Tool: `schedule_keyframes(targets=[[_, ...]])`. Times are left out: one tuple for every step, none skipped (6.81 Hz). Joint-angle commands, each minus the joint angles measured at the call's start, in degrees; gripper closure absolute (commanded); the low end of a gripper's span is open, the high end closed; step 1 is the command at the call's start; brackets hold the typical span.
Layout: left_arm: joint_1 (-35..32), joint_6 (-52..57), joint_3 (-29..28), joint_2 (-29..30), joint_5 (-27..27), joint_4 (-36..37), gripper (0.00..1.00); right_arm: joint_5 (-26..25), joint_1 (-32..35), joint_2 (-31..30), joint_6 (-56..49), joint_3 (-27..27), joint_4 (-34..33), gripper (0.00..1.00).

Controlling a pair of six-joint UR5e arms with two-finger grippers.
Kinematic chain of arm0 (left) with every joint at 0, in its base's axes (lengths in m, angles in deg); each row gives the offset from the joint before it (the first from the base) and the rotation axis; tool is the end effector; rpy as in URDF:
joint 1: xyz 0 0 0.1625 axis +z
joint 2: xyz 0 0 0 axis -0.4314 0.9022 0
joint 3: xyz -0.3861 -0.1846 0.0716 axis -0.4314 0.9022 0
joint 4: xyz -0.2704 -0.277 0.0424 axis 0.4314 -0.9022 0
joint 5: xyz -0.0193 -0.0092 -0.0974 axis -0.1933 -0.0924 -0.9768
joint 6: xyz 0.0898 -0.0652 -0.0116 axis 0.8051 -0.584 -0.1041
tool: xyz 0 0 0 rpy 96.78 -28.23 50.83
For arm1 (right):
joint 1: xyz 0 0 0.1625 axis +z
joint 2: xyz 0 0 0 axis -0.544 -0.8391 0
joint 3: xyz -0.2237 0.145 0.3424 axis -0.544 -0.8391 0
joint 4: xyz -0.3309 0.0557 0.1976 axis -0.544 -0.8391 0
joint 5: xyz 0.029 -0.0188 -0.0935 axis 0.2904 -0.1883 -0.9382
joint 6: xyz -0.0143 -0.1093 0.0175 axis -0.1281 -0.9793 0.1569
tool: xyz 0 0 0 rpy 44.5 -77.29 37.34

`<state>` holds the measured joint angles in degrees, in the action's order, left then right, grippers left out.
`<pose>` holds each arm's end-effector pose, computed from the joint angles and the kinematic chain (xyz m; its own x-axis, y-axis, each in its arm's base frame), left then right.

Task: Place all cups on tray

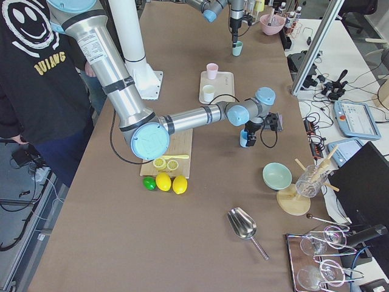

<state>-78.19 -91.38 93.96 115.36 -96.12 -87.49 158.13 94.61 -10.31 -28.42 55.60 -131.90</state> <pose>0.3573 -0.5815 0.3113 0.6345 -0.0042 -0.7729 0.0496 0.9981 0.0353 -0.2717 -0.6296 0.5042 0.6889 -0.0311 0.7242 0.0555 0.9984 -0.0098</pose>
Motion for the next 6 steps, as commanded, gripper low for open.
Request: schedule_keyframes(targets=[[-0.63,0.44,-0.14,-0.23,-0.15,0.05,0.03,-0.57,-0.31,0.17,0.14,-1.34,-0.05,0.73],[-1.15,0.70,-0.05,-0.84,-0.06,0.05,0.03,-0.58,-0.31,0.26,-0.03,-1.35,-0.05,1.00],[-3.42,6.45,0.91,-4.07,-0.32,-0.04,0.03,-0.49,-0.40,0.52,0.40,-0.91,0.04,1.00],[-7.01,15.56,0.57,-6.88,-0.32,0.05,0.03,0.03,-0.49,0.96,0.75,0.13,-0.40,1.00],[-10.27,22.69,-2.13,-8.39,-0.41,-0.13,0.03,0.47,-0.92,2.10,2.50,1.28,-0.66,1.00],[-10.65,23.81,-5.46,-8.32,-0.41,-0.74,0.03,0.74,-2.14,4.98,7.65,2.07,-0.67,1.00]])
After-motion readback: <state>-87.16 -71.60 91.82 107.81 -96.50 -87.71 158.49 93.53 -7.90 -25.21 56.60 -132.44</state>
